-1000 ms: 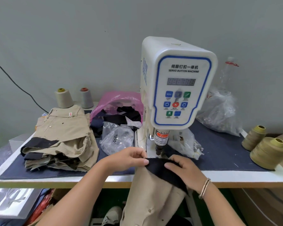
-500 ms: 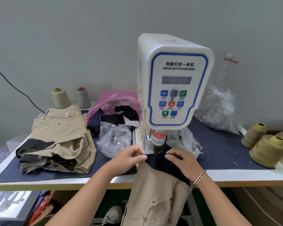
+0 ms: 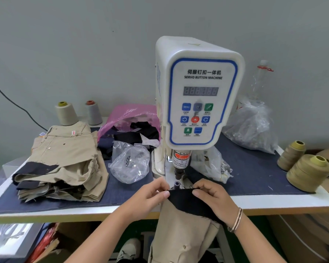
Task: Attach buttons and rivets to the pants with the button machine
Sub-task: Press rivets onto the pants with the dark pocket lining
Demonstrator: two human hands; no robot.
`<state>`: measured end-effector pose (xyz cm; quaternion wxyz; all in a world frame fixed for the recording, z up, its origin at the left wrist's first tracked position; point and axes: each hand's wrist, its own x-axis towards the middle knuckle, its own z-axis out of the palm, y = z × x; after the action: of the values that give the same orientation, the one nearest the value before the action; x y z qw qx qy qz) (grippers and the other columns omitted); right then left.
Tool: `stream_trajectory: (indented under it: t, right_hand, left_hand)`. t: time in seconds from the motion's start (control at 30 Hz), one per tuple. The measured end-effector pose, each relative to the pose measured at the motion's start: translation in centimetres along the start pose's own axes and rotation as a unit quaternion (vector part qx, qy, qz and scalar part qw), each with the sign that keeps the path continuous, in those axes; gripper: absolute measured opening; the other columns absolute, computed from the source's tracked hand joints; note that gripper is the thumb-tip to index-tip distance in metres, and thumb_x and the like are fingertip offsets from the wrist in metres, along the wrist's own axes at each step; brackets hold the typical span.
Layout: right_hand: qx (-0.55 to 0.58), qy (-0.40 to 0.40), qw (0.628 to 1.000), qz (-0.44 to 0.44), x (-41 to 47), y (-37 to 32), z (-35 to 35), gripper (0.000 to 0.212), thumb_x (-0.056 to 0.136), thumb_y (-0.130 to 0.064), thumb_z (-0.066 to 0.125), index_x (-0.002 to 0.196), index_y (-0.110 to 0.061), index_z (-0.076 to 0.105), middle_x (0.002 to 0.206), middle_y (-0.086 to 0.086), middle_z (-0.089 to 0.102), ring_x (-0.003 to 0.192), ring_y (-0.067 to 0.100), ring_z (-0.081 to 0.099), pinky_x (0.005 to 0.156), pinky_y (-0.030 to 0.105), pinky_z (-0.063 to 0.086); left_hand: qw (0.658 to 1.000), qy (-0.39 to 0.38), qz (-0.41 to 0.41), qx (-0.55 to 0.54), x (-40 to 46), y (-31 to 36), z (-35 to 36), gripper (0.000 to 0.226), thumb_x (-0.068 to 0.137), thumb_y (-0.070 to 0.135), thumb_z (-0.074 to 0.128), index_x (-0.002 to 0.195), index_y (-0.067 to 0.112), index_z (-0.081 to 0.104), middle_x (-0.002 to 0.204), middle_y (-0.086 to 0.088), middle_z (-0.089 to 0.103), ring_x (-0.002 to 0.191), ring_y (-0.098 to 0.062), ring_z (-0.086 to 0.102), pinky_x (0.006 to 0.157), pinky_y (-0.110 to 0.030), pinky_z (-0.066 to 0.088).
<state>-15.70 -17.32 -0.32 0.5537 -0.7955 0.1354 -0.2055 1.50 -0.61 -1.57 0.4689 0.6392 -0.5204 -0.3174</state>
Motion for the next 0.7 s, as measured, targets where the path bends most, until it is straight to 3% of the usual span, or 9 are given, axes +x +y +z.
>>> stream_trajectory:
  t: [0.13, 0.27, 0.4, 0.5, 0.6, 0.67, 0.7]
  right_hand:
    - [0.026, 0.011, 0.999, 0.032, 0.6, 0.2, 0.2, 0.017, 0.09, -0.002, 0.058, 0.077, -0.011, 0.064, 0.065, -0.013, 0.06, 0.065, -0.004, 0.051, 0.067, 0.01, 0.041]
    - [0.065, 0.041, 0.996, 0.049, 1.7, 0.0, 0.4, 0.019, 0.09, 0.0, 0.058, 0.075, -0.01, 0.066, 0.065, -0.012, 0.062, 0.065, -0.002, 0.053, 0.066, 0.011, 0.043]
    - [0.156, 0.063, 0.983, 0.07, 1.7, 0.2, 0.8, 0.02, 0.09, -0.003, 0.056, 0.076, -0.013, 0.066, 0.07, -0.005, 0.06, 0.07, 0.006, 0.053, 0.069, 0.018, 0.044]
    - [0.039, -0.009, 0.998, 0.045, 1.3, 0.4, 0.5, 0.023, 0.094, -0.006, 0.052, 0.075, -0.015, 0.058, 0.067, -0.015, 0.052, 0.067, -0.002, 0.045, 0.067, 0.014, 0.038]
    - [-0.086, -0.132, 0.985, 0.074, 1.0, 0.3, 0.1, 0.035, 0.098, -0.018, 0.05, 0.064, -0.025, 0.049, 0.062, -0.015, 0.039, 0.061, -0.002, 0.035, 0.061, 0.017, 0.031]
    - [-0.055, -0.162, 0.981, 0.096, 0.5, 0.4, -0.4, 0.039, 0.096, -0.018, 0.052, 0.058, -0.024, 0.051, 0.061, -0.015, 0.038, 0.06, 0.0, 0.034, 0.059, 0.017, 0.028]
    - [-0.004, -0.153, 0.983, 0.103, 0.3, 0.7, -0.5, 0.031, 0.094, -0.018, 0.055, 0.063, -0.013, 0.058, 0.065, -0.008, 0.043, 0.065, 0.004, 0.039, 0.06, 0.019, 0.03]
  left_hand:
    - [0.999, -0.005, -0.026, -0.022, -0.3, -0.2, 0.3, 0.013, 0.089, 0.048, 0.05, 0.089, 0.035, 0.051, 0.075, 0.008, 0.043, 0.073, -0.01, 0.04, 0.071, -0.024, 0.037]
    - [0.998, 0.0, -0.048, -0.044, 0.5, 0.9, -0.4, 0.011, 0.092, 0.035, 0.051, 0.081, 0.033, 0.052, 0.066, 0.012, 0.043, 0.062, -0.006, 0.036, 0.059, -0.019, 0.031]
    - [0.989, 0.003, -0.076, -0.124, 1.0, 1.7, -0.9, 0.02, 0.099, 0.024, 0.05, 0.08, 0.03, 0.052, 0.068, 0.008, 0.047, 0.06, -0.007, 0.04, 0.059, -0.018, 0.035]
    - [0.989, 0.002, -0.071, -0.132, 0.7, 1.4, -0.8, 0.023, 0.101, 0.02, 0.047, 0.081, 0.031, 0.052, 0.065, 0.012, 0.043, 0.059, -0.006, 0.037, 0.057, -0.019, 0.033]
    - [0.989, -0.01, -0.064, -0.134, 0.2, 0.9, -0.5, 0.013, 0.096, 0.027, 0.05, 0.083, 0.031, 0.053, 0.066, 0.014, 0.046, 0.059, -0.004, 0.04, 0.056, -0.017, 0.035]
    - [0.987, -0.015, -0.066, -0.149, 0.0, 0.7, -0.4, 0.01, 0.093, 0.029, 0.052, 0.083, 0.031, 0.054, 0.066, 0.014, 0.049, 0.059, -0.003, 0.043, 0.055, -0.015, 0.037]
    - [0.986, -0.015, -0.067, -0.155, 0.0, 0.8, -0.3, 0.011, 0.093, 0.029, 0.053, 0.083, 0.032, 0.055, 0.066, 0.014, 0.05, 0.058, -0.002, 0.044, 0.055, -0.014, 0.037]
